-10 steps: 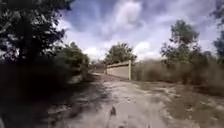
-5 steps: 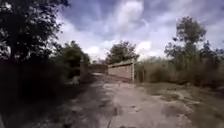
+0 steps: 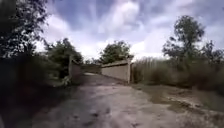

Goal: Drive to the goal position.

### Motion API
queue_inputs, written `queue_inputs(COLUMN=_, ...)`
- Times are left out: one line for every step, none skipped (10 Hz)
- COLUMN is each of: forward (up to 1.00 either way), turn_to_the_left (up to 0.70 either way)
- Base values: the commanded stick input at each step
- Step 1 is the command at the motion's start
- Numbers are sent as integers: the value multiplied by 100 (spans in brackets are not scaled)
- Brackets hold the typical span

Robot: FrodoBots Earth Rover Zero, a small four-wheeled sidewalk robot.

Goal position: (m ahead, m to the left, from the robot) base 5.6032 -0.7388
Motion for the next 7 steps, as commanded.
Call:
queue_inputs(forward=100, turn_to_the_left=0)
queue_inputs(forward=100, turn_to_the_left=0)
queue_inputs(forward=100, turn_to_the_left=0)
queue_inputs(forward=100, turn_to_the_left=0)
queue_inputs(forward=100, turn_to_the_left=0)
queue_inputs(forward=100, turn_to_the_left=0)
queue_inputs(forward=100, turn_to_the_left=0)
